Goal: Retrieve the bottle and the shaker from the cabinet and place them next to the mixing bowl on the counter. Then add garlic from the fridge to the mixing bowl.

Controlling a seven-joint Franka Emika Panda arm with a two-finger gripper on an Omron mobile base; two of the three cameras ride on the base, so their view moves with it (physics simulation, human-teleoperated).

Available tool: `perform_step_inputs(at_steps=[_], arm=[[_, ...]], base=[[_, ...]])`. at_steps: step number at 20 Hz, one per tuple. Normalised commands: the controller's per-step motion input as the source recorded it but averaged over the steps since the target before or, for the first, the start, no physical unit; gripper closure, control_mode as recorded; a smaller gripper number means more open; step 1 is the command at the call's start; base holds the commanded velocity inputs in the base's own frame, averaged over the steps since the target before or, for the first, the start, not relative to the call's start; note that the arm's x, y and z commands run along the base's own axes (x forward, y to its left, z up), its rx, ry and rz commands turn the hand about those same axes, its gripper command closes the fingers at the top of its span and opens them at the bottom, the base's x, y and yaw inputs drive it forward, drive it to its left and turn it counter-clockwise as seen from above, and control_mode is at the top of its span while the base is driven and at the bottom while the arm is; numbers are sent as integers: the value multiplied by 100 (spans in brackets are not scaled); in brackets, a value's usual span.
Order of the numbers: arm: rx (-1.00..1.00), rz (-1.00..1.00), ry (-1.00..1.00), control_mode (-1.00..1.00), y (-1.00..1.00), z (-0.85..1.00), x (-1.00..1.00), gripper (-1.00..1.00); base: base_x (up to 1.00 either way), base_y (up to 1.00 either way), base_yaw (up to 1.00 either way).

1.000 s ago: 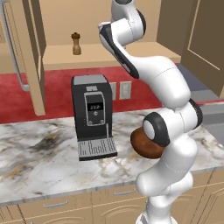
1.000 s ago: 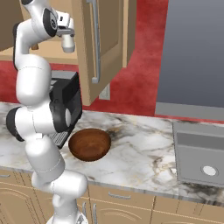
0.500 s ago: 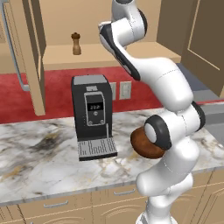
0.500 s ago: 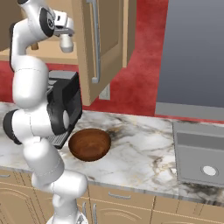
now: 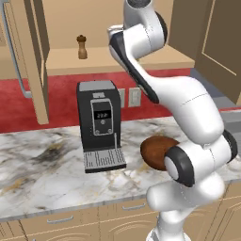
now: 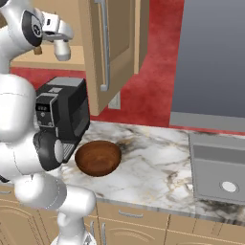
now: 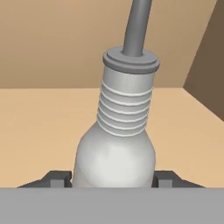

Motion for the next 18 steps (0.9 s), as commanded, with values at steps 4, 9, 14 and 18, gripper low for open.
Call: perform_step_inputs(at_steps=[4,9,14,18], arm=[[0,0,-8,-100,0,-19,-87,100],[0,0,0,-100,-3,-61,-64,100],[0,1,0,-100,-9,-69,-58,100],[0,-20,0,-100,0,-57,-31,100]], base=[[0,0,0],[0,0,0],[0,0,0],[0,0,0]])
